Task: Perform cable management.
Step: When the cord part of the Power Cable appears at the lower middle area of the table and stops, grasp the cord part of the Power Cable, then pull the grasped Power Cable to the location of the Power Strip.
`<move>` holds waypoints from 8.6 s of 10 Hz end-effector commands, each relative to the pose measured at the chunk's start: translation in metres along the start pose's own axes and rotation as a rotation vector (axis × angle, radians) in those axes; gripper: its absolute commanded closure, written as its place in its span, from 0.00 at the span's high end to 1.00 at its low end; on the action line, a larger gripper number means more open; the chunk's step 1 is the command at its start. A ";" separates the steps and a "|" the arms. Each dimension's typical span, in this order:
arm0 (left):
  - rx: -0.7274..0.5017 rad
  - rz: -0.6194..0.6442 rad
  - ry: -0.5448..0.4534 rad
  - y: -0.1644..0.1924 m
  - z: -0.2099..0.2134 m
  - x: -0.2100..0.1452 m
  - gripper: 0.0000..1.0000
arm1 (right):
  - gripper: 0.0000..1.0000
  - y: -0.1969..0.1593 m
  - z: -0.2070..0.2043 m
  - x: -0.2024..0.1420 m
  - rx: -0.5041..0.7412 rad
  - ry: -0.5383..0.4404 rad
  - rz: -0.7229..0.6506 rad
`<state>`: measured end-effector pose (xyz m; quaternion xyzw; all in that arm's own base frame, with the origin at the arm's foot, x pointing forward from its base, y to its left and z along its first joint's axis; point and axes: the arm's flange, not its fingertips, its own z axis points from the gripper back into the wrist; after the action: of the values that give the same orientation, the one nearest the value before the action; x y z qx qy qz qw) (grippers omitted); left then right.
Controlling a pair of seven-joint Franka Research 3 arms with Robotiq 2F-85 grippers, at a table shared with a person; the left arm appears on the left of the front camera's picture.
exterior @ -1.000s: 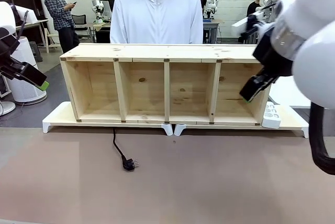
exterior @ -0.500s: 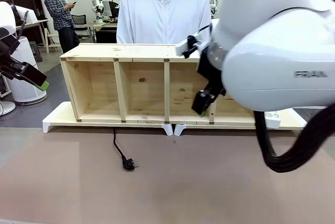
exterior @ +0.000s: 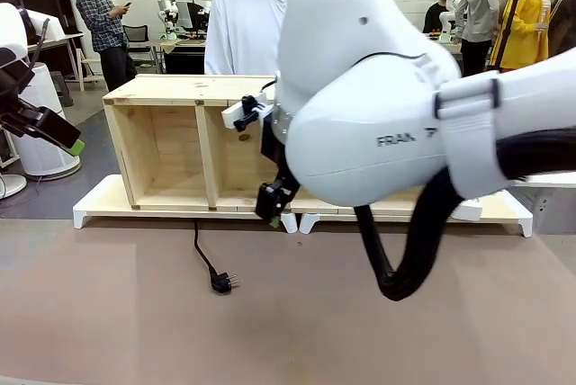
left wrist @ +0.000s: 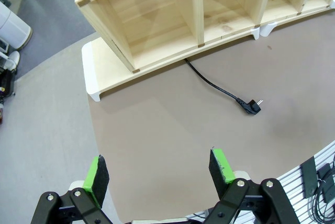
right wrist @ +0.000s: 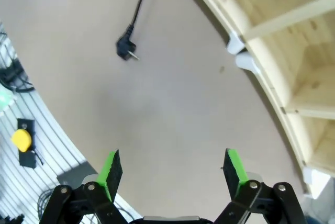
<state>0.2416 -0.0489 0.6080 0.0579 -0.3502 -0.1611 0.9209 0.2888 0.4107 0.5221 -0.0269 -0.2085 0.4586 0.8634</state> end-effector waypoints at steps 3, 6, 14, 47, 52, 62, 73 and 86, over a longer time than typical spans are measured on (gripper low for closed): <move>0.007 -0.001 -0.007 0.000 -0.001 0.002 1.00 | 1.00 0.018 -0.037 0.068 -0.021 0.009 -0.230; 0.007 -0.001 -0.007 0.000 -0.001 0.002 1.00 | 1.00 0.020 -0.066 0.098 0.041 0.029 -0.238; 0.007 -0.001 -0.007 0.000 -0.001 0.002 1.00 | 1.00 0.034 -0.139 0.133 0.059 0.175 -0.337; 0.007 -0.001 -0.007 0.000 -0.001 0.002 1.00 | 1.00 0.045 -0.237 0.140 0.188 0.339 -0.245; 0.007 -0.001 -0.007 0.000 -0.001 0.002 1.00 | 1.00 0.046 -0.272 0.143 0.171 0.311 -0.217; 0.007 -0.001 -0.007 0.000 -0.001 0.002 1.00 | 0.49 0.042 -0.277 0.146 0.120 0.339 -0.233; 0.007 -0.001 -0.007 0.000 -0.001 0.002 1.00 | 0.12 0.040 -0.276 0.142 0.131 0.334 -0.215; 0.007 -0.001 -0.007 0.000 -0.001 0.002 1.00 | 0.14 0.023 -0.205 0.067 0.136 0.394 -0.088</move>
<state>0.2417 -0.0488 0.6080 0.0576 -0.3502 -0.1612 0.9209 0.4054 0.5421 0.3421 -0.0566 -0.0144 0.4167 0.9072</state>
